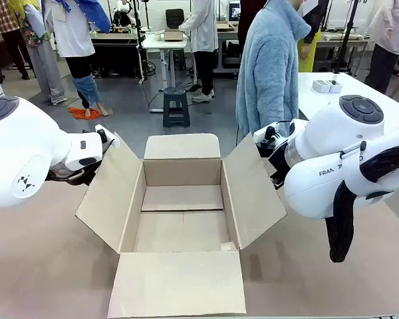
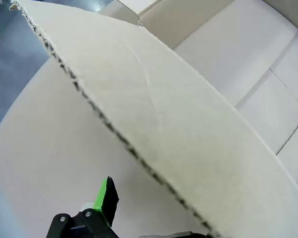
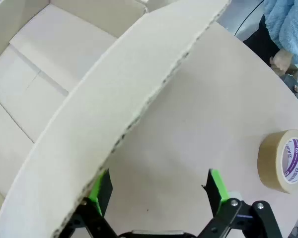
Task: Wrap the clocks to prevent damage.
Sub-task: Open the side flaps of the Package Box.
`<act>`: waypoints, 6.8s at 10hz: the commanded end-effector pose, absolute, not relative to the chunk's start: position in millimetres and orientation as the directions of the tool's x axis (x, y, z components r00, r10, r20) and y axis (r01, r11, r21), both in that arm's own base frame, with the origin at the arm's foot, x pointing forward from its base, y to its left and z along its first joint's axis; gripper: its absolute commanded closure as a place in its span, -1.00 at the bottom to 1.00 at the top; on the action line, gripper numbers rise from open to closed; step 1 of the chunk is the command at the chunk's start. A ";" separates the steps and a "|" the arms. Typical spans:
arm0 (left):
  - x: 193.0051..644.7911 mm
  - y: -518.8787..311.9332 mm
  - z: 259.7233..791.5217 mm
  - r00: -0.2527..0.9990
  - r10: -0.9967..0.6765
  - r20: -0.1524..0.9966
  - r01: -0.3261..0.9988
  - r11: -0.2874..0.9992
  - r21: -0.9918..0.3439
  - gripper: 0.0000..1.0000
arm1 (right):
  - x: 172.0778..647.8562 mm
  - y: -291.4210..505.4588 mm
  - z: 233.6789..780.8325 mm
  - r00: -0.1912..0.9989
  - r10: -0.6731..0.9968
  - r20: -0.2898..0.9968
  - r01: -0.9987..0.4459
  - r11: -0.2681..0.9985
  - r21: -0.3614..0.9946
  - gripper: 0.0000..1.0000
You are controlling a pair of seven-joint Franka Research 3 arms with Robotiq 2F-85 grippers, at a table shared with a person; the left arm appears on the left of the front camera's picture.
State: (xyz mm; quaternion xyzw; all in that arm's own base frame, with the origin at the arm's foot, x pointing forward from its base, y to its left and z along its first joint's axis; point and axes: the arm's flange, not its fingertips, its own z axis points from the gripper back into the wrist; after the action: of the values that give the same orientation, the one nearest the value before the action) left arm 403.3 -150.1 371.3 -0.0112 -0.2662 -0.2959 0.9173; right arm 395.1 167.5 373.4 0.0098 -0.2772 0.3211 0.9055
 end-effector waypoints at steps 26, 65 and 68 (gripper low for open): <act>358.7 -311.9 599.0 0.699 -0.636 0.327 0.586 0.771 0.248 -1.00 | 366.0 212.2 618.9 0.742 0.570 0.351 -0.506 0.821 -0.264 -1.00; 362.5 -70.1 613.5 0.242 -0.504 0.829 0.934 0.354 -0.057 1.00 | 374.9 29.8 598.8 0.365 0.326 0.872 -0.790 0.604 0.105 0.69; 362.9 -69.5 614.1 0.239 -0.511 0.826 0.937 0.344 -0.058 1.00 | 372.7 31.3 596.2 0.366 0.333 0.869 -0.795 0.598 0.105 1.00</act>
State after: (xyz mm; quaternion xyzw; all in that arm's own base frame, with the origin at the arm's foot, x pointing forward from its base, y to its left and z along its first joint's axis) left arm 359.6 -71.0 612.3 -0.2902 -0.3706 -0.4872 0.7355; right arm 372.7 31.1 600.8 0.2596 -0.4298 0.3595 0.7866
